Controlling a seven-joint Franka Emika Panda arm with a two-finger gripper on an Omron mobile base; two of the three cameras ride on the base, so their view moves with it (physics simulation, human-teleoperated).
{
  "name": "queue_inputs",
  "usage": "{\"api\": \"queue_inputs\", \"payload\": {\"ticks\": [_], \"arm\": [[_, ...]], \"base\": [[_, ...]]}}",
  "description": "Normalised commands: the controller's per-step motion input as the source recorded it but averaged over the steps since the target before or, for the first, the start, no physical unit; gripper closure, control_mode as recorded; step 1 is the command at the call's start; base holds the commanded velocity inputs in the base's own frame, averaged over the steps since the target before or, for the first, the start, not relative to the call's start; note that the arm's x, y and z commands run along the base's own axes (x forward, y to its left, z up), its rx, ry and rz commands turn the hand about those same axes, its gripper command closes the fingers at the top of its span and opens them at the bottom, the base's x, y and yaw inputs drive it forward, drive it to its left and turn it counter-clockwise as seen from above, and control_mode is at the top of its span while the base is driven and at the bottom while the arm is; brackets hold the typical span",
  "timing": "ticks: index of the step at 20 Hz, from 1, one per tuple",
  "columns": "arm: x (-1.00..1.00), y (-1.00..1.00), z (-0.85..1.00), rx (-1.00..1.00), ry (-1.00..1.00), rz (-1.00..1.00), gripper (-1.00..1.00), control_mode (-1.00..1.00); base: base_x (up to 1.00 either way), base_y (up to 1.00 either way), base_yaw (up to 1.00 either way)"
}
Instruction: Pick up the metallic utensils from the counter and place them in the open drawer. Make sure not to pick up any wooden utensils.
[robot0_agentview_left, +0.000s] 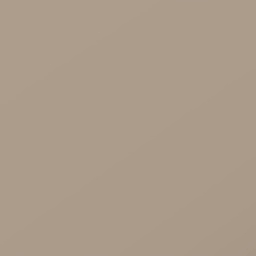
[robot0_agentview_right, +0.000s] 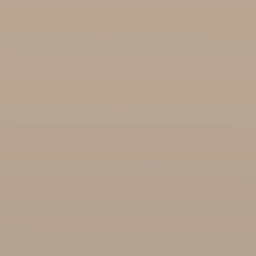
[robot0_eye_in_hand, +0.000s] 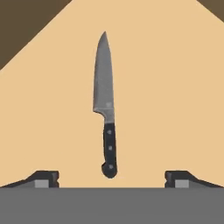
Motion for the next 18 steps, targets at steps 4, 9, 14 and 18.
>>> {"api": "queue_inputs", "payload": {"ticks": [4,9,14,18], "arm": [[0.0,0.0,1.0,0.03,0.0,-0.05,-1.0,-1.0],[-0.06,0.0,1.0,0.09,0.0,-0.12,-1.0,-1.0],[-0.2,0.0,1.0,0.1,0.09,-0.17,-1.0,-1.0],[-0.07,0.0,1.0,0.05,0.26,-0.19,-1.0,-1.0]], "base": [[0.0,0.0,0.0],[0.0,0.0,0.0],[0.0,0.0,0.0],[0.0,0.0,0.0]]}}
